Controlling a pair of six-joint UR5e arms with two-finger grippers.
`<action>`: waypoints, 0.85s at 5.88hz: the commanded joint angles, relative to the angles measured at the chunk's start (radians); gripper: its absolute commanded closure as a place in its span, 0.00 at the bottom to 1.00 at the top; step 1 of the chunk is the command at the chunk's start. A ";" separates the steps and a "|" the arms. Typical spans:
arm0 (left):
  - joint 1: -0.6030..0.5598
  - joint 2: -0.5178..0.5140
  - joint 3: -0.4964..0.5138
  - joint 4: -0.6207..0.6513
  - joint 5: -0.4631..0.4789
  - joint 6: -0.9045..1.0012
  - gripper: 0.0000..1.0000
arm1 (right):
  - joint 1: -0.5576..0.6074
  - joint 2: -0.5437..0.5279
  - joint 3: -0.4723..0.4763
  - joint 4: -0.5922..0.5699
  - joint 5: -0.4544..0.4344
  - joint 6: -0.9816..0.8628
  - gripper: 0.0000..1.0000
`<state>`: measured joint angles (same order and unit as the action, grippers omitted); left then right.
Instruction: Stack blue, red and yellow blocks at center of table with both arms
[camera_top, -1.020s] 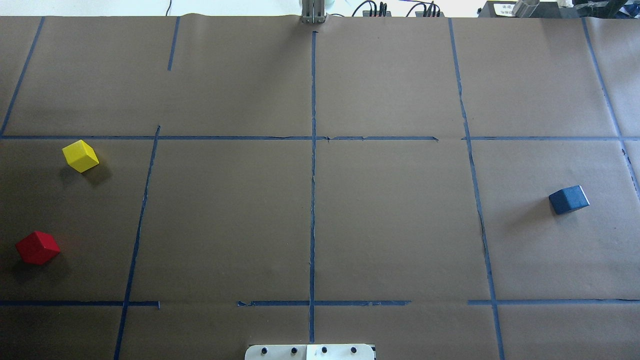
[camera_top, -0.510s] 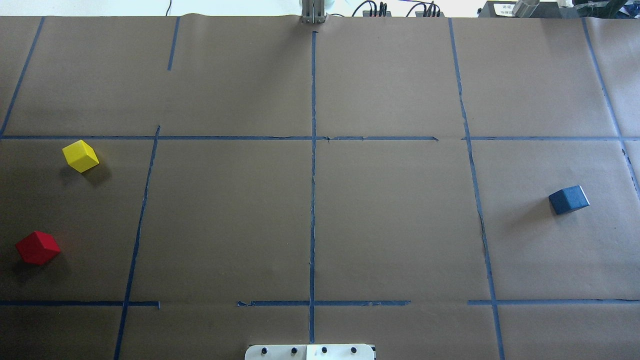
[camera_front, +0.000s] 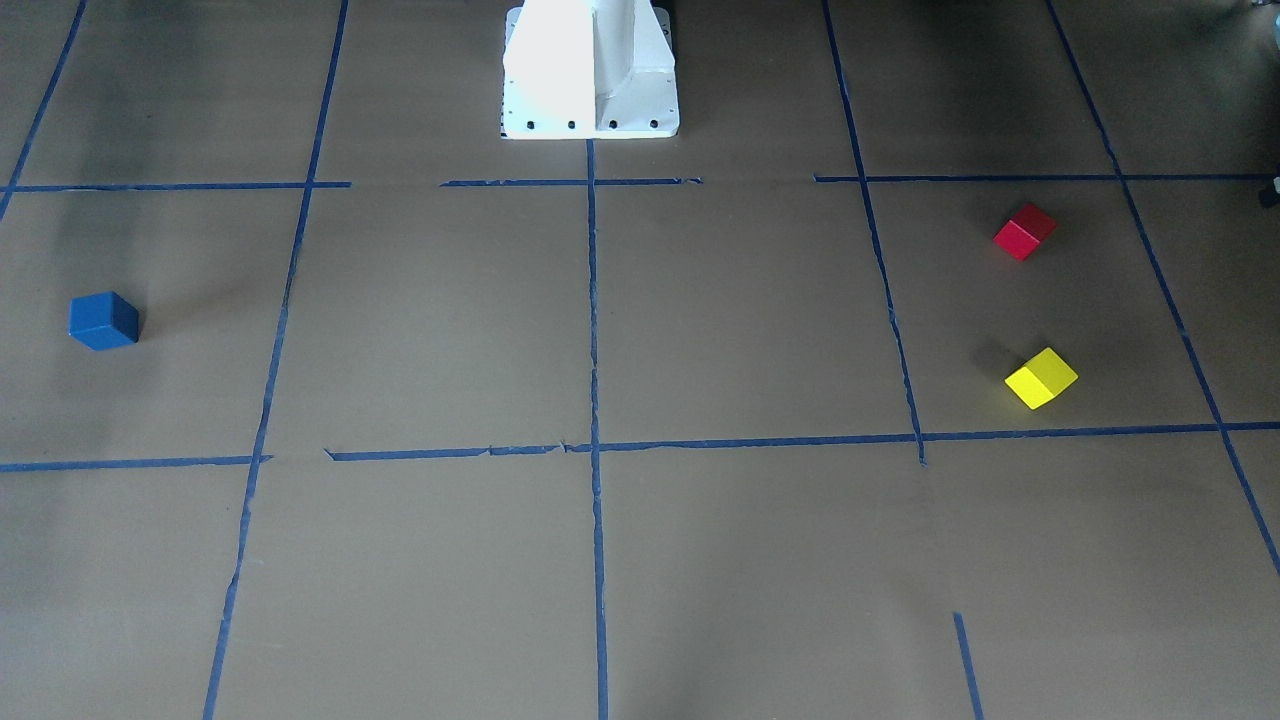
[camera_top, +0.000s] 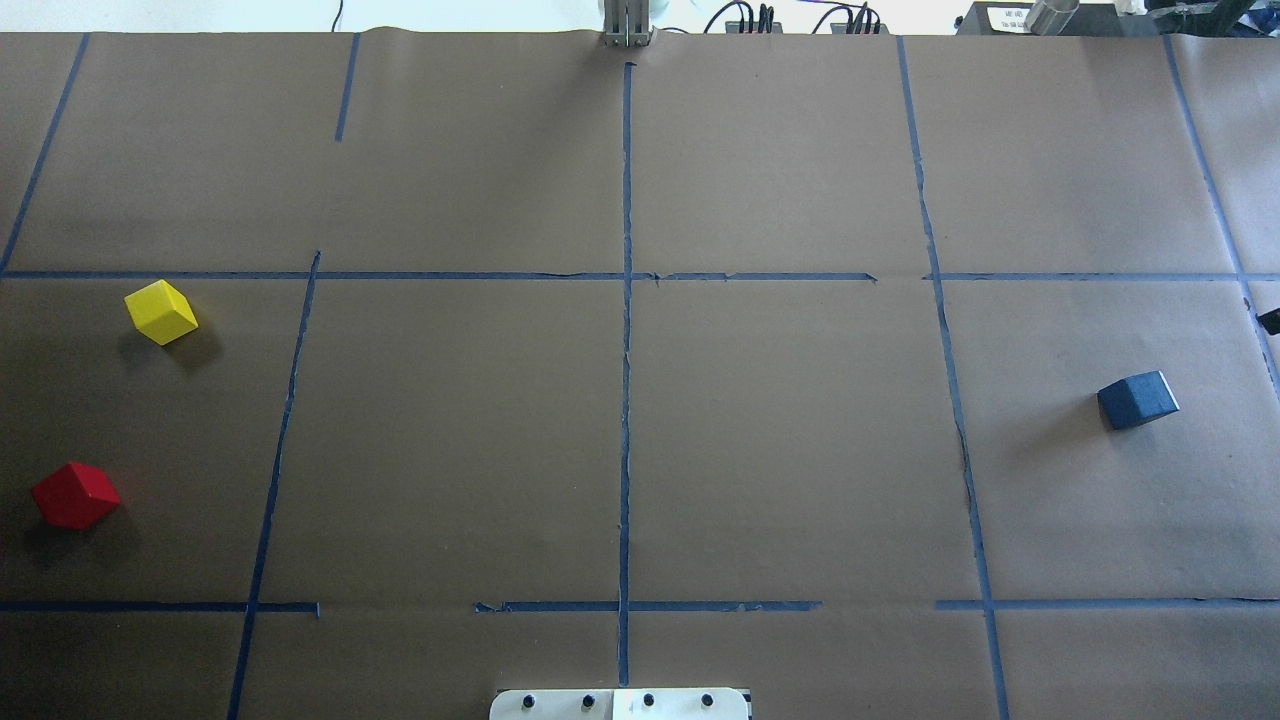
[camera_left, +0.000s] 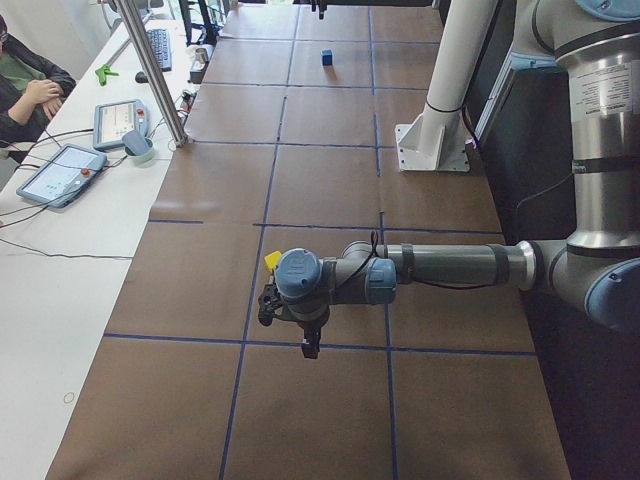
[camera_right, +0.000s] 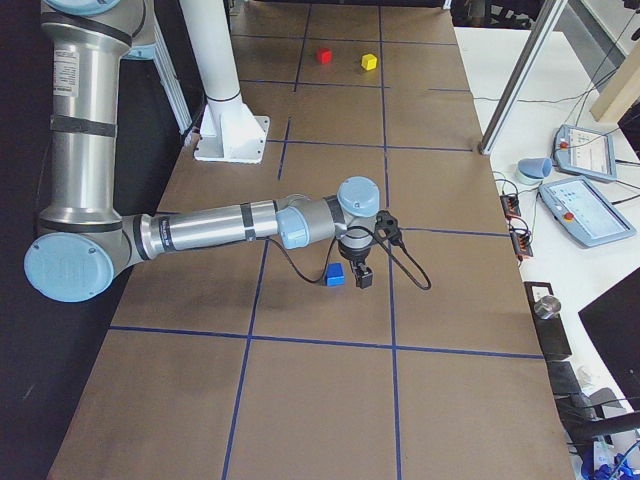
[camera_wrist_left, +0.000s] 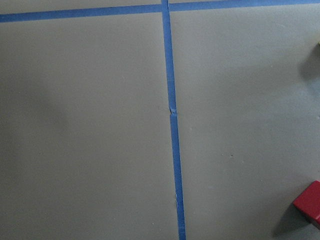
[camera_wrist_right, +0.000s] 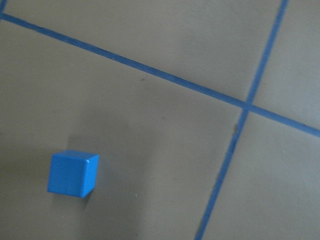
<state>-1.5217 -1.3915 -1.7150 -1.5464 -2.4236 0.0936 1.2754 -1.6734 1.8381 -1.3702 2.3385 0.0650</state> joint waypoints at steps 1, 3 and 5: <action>0.000 0.000 0.000 0.000 -0.002 0.000 0.00 | -0.179 -0.044 -0.049 0.298 -0.111 0.403 0.00; 0.000 -0.001 0.000 -0.003 -0.002 -0.002 0.00 | -0.243 -0.046 -0.120 0.425 -0.137 0.496 0.00; 0.000 -0.001 0.000 -0.003 -0.002 -0.002 0.00 | -0.295 -0.045 -0.146 0.425 -0.177 0.496 0.00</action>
<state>-1.5217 -1.3928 -1.7150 -1.5492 -2.4252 0.0921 1.0048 -1.7189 1.7108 -0.9484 2.1747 0.5609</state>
